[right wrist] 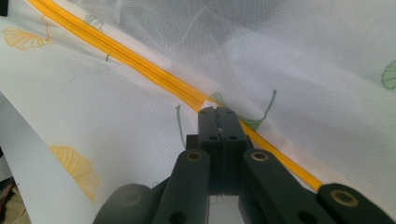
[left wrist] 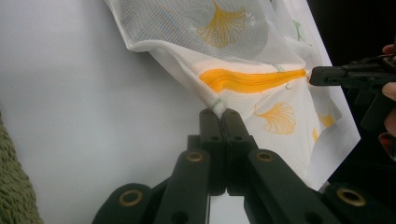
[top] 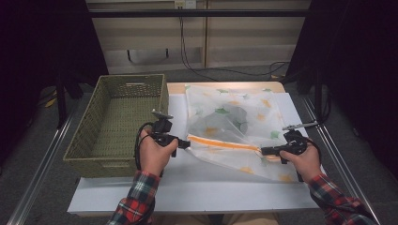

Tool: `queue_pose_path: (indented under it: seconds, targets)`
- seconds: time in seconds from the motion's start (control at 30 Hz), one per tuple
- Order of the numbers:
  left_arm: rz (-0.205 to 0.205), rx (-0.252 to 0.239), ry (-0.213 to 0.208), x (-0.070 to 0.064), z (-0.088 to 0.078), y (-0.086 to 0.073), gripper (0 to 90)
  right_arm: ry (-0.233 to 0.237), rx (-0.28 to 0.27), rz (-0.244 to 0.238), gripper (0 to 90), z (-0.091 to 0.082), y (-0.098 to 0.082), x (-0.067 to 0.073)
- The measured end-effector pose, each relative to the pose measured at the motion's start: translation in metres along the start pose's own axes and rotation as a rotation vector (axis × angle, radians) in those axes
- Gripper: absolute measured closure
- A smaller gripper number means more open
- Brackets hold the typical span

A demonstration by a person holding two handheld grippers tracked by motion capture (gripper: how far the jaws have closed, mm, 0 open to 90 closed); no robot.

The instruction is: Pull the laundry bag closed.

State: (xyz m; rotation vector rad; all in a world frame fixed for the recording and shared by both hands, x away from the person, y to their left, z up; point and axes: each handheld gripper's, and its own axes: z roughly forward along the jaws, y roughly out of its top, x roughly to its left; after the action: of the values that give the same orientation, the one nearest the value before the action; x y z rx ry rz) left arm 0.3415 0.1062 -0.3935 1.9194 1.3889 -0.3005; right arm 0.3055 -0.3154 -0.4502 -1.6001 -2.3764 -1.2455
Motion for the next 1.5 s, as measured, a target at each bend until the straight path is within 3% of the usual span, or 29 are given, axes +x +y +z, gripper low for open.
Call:
queue_pose_path:
  seconds: [0.27,0.67,0.87,0.97,1.5]
  targets:
    - [0.017,0.005,0.002,0.0008,-0.0010,0.0007,89.4,0.002,-0.003,0.003,90.0,-0.0022,-0.0008,-0.0014]
    - [0.000,-0.004,-0.005,0.0005,-0.0018,0.0009,89.5,-0.010,-0.004,0.010,90.0,-0.0043,-0.0023,-0.0038]
    - [0.018,0.000,0.003,0.0001,-0.0026,0.0017,89.5,-0.013,-0.006,0.014,90.0,-0.0057,-0.0038,-0.0047]
    - [0.003,-0.007,-0.013,-0.0007,-0.0035,0.0022,89.5,-0.019,-0.004,0.013,90.0,-0.0062,-0.0045,-0.0056]
    - [0.011,-0.010,-0.005,0.0006,-0.0051,0.0036,89.5,-0.023,-0.012,0.026,90.0,-0.0081,-0.0080,-0.0082]
